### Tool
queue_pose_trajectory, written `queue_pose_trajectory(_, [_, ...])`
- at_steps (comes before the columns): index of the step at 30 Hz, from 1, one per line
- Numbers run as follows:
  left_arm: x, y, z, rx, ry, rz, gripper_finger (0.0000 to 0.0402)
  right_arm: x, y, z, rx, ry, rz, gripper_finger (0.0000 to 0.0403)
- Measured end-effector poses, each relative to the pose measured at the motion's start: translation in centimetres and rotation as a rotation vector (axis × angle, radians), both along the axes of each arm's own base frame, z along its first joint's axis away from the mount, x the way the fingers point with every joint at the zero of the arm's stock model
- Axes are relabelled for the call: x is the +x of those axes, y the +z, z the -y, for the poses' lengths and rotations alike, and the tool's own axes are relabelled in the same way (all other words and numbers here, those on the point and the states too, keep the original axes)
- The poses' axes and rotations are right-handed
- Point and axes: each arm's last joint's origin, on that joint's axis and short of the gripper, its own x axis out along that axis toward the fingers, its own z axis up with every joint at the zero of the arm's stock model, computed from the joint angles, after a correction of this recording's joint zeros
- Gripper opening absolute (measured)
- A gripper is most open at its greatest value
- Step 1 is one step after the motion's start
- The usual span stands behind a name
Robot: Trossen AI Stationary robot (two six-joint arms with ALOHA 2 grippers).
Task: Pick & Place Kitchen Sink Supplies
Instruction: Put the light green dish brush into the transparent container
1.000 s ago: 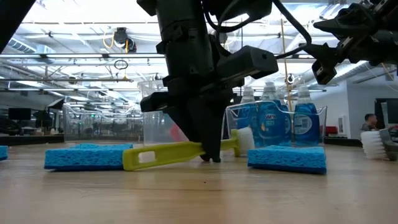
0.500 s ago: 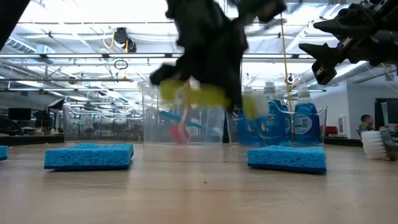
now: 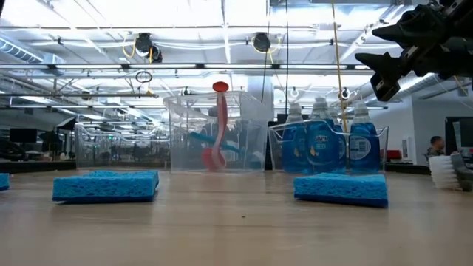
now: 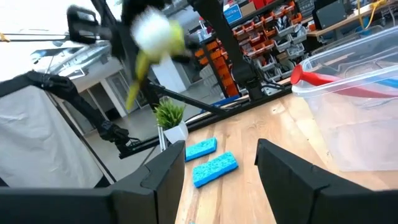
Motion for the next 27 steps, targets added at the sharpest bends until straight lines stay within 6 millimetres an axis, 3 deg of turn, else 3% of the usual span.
queue_pose_trajectory(8, [-1.7,5.2,-0.2,0.125,-0.072,0.299,0.0019,0.0,-0.1,0.0,-0.008,-0.001,-0.011,0.0185])
queue_pose_trajectory(14, [-1.8,7.4,-0.9,0.171,-0.081,0.472,0.0020,0.0,-0.1,0.0,-0.031,-0.003,-0.008,0.0185])
queue_pose_trajectory(21, [-1.9,8.9,-3.9,0.205,0.083,0.550,0.0020,0.0,-0.1,0.0,-0.031,-0.003,-0.008,0.0185])
queue_pose_trajectory(27, [-3.2,10.4,-6.7,0.292,0.207,0.562,0.0020,0.0,-0.1,0.0,-0.031,-0.003,-0.008,0.0185])
